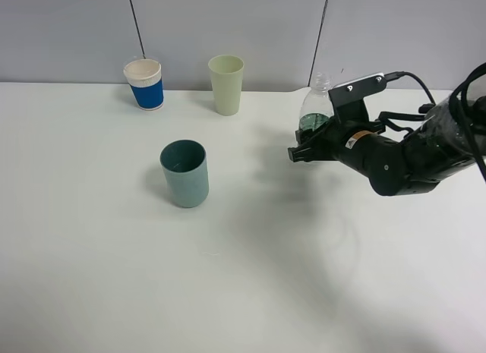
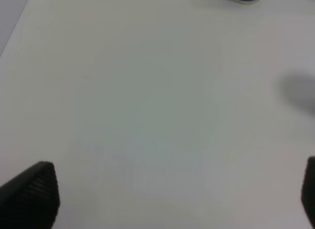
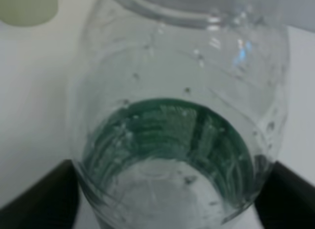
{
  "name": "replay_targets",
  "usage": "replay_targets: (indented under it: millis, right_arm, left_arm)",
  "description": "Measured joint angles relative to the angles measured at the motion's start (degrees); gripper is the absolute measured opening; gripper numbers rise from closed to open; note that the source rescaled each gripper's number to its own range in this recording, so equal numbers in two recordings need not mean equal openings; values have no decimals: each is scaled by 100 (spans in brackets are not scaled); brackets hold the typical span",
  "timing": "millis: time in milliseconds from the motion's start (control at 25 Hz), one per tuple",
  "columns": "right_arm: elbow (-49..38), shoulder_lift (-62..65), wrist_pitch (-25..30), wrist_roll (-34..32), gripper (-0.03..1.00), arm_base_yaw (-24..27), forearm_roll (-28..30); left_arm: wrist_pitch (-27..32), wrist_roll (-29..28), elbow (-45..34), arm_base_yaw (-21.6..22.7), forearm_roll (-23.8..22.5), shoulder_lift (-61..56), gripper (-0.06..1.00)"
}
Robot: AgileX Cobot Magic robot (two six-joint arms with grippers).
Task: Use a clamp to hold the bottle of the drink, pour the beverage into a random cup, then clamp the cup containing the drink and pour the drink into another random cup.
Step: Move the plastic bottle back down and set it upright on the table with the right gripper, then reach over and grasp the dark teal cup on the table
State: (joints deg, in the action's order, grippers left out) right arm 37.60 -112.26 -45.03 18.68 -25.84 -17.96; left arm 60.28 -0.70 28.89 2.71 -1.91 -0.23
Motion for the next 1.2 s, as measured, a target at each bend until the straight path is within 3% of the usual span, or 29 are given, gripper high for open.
replay_targets:
  millis: [80,120,240,880,1200]
  right_arm:
    - [0,-37,-70,33,76,0,-25]
    - [0,-42,-162,36,86,0,-40]
    - [0,-42,-330,36,97,0,-59]
    - [-19,1351,-142,112,100,0,-42]
    - [-21,2448,59,956,100,0,72]
  left_arm:
    - [0,0,0,0,0,0,100]
    - [0,0,0,0,0,0,100]
    - [0,0,0,0,0,0,100]
    - [0,0,0,0,0,0,100]
    - [0,0,0,0,0,0,100]
